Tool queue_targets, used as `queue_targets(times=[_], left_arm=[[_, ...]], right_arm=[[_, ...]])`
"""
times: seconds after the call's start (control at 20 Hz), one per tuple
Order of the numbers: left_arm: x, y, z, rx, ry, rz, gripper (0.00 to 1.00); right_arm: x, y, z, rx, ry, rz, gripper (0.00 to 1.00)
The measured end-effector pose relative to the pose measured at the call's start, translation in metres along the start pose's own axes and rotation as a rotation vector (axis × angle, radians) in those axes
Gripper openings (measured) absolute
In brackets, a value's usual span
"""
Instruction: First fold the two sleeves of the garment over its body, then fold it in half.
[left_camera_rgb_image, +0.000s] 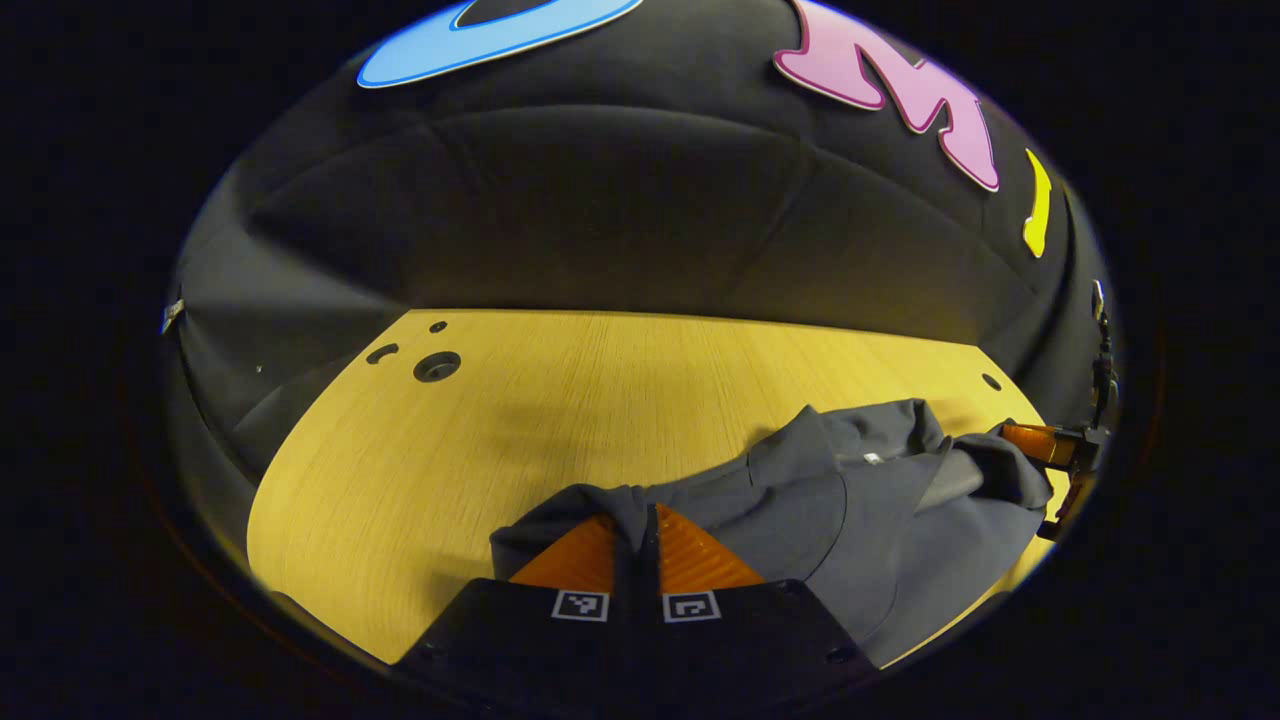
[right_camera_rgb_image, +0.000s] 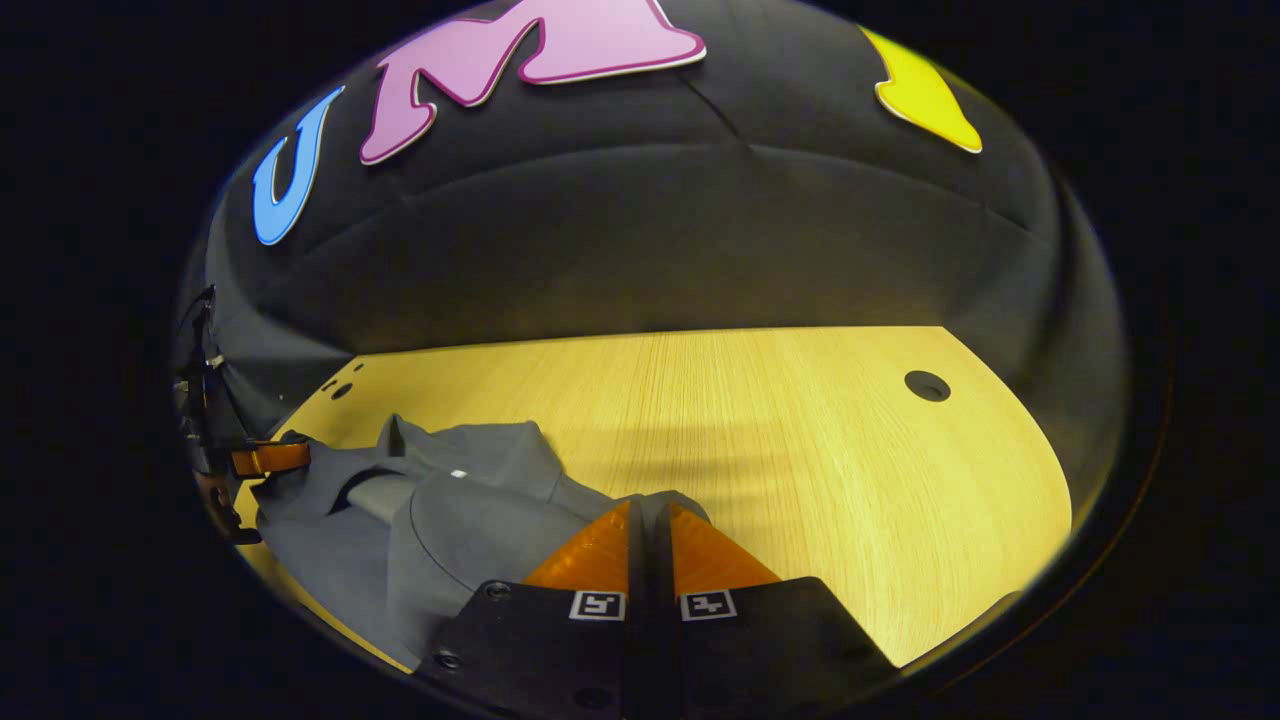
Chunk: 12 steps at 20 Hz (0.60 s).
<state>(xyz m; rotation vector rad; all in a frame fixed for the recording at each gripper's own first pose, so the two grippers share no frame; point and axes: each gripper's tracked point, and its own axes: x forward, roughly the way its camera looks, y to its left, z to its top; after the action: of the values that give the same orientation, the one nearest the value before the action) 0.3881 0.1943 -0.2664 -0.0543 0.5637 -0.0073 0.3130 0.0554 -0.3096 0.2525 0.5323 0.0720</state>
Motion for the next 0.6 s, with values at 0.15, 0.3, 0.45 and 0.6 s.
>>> queue_targets(times=[0.15, 0.3, 0.45, 0.6], left_arm=[[0.008, 0.001, -0.015, 0.017, 0.026, 0.005, 0.06], [0.009, -0.002, -0.014, 0.006, 0.004, -0.005, 0.08], [0.003, -0.001, -0.012, -0.003, -0.005, -0.023, 0.19], [-0.009, -0.001, -0.008, 0.015, -0.006, -0.012, 0.36]], right_arm=[[0.006, -0.002, -0.010, 0.018, 0.030, 0.003, 0.05], [0.007, -0.002, -0.011, 0.040, 0.037, 0.005, 0.06], [0.004, -0.005, -0.012, 0.053, 0.052, -0.004, 0.13], [-0.007, -0.008, -0.005, 0.048, 0.049, -0.026, 0.24]])
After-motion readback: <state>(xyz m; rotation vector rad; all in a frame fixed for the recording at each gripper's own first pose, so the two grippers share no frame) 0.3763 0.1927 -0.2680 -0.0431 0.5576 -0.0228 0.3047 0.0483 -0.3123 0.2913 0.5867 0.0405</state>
